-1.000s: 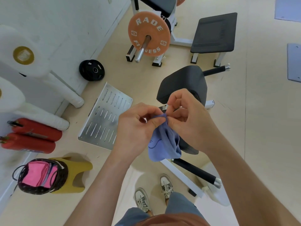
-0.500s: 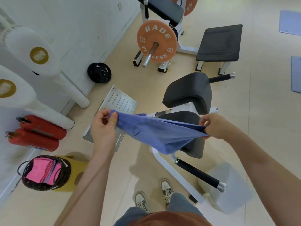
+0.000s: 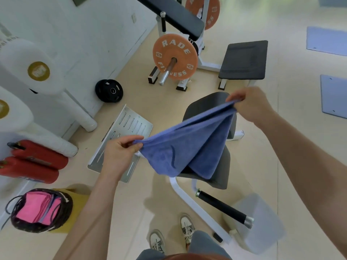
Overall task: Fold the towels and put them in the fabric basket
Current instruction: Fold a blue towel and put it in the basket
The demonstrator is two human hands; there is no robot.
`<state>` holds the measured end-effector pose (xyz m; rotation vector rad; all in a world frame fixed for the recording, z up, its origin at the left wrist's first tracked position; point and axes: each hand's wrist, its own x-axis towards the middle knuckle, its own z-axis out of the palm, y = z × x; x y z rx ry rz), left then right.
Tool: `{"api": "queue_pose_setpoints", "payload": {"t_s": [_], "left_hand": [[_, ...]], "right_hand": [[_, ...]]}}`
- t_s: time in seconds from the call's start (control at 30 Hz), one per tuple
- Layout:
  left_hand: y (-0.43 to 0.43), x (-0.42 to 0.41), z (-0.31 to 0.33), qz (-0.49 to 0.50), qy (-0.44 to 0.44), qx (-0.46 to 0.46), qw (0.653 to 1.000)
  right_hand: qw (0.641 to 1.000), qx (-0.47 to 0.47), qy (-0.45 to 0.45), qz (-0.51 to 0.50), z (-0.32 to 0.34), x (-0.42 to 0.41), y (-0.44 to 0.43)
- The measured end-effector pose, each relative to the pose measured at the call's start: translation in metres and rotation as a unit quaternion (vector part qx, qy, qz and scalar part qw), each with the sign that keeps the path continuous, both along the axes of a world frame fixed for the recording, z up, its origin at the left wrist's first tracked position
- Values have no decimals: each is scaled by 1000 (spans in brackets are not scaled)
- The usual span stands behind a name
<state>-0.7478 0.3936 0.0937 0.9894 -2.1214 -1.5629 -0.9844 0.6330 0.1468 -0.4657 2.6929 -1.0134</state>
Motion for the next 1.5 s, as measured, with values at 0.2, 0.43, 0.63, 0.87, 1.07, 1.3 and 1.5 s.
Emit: {"api": "queue_pose_setpoints", "payload": {"t_s": [0.2, 0.43, 0.63, 0.87, 1.07, 1.3, 1.5], "left_hand": [[17, -36, 39, 84, 159, -5, 984], [44, -32, -51, 49, 2, 83, 995], [64, 12, -146, 99, -155, 323, 928], [71, 12, -158, 148, -154, 359, 909], [73, 5, -153, 178, -147, 294, 928], [67, 48, -165, 134, -207, 210, 946], [70, 71, -164, 124, -257, 211, 935]], "right_hand": [[954, -108, 261, -104, 25, -4, 20], [975, -50, -57, -208, -104, 81, 85], [951, -21, -218, -217, -177, 125, 109], [941, -44, -230, -243, -190, 122, 117], [882, -136, -323, -316, -195, 129, 116], [876, -63, -425, -222, -197, 149, 134], [806, -154, -489, -297, -197, 167, 133]]}}
